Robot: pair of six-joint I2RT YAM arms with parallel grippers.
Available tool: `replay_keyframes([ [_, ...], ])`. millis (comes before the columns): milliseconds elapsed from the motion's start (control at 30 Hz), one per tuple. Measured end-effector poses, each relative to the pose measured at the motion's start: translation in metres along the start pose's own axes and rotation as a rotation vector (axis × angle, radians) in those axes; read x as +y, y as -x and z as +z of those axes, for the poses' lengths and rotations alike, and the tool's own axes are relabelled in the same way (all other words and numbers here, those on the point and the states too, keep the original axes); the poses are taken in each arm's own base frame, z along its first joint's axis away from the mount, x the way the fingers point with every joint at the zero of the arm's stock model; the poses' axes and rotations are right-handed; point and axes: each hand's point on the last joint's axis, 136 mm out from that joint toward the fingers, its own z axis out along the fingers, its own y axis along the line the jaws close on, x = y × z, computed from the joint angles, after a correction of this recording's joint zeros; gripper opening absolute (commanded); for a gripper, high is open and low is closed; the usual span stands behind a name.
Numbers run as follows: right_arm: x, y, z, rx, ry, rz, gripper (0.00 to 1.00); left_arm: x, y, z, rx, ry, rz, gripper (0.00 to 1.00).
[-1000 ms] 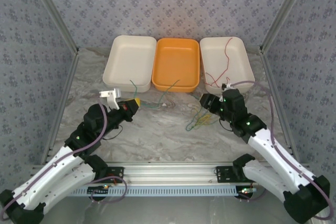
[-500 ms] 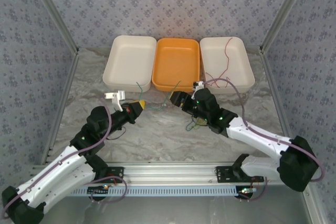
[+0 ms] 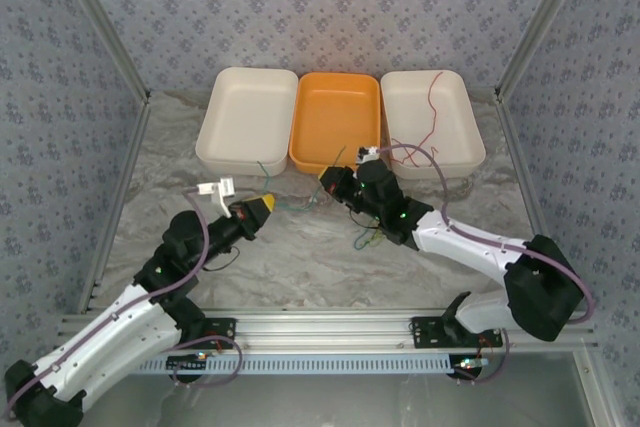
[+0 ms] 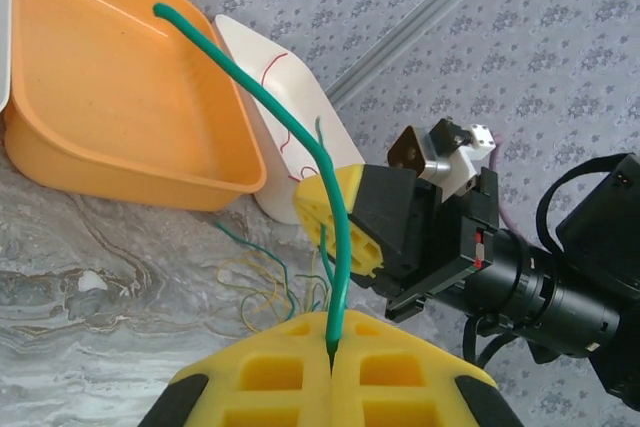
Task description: Untangle the cables
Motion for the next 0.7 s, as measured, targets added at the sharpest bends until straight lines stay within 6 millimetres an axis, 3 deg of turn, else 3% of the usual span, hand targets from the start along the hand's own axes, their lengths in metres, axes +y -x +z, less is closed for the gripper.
replay_keyframes([
  [133,-0.002,0.007,-0.008,-0.068,0.037,0.027,0.0,0.024,0.0,-0.007,-0.104,0.028,-0.112,0.0],
  [267,-0.007,-0.003,-0.016,-0.078,0.059,0.05,0.0,0.061,-0.012,-0.019,-0.203,0.084,-0.243,0.0],
  [500,0.013,-0.015,-0.023,-0.078,0.121,0.041,0.0,0.069,0.003,-0.033,-0.303,0.127,-0.484,0.01],
  [533,0.014,-0.015,-0.023,-0.081,0.121,0.035,0.0,0.072,0.001,-0.033,-0.299,0.14,-0.523,0.07],
  [667,0.012,-0.001,-0.024,-0.144,0.076,-0.029,0.0,0.093,-0.007,-0.036,-0.311,0.236,-0.634,0.64],
  [700,0.012,0.007,-0.025,-0.17,0.053,-0.055,0.0,0.099,-0.009,-0.038,-0.313,0.274,-0.637,0.72],
])
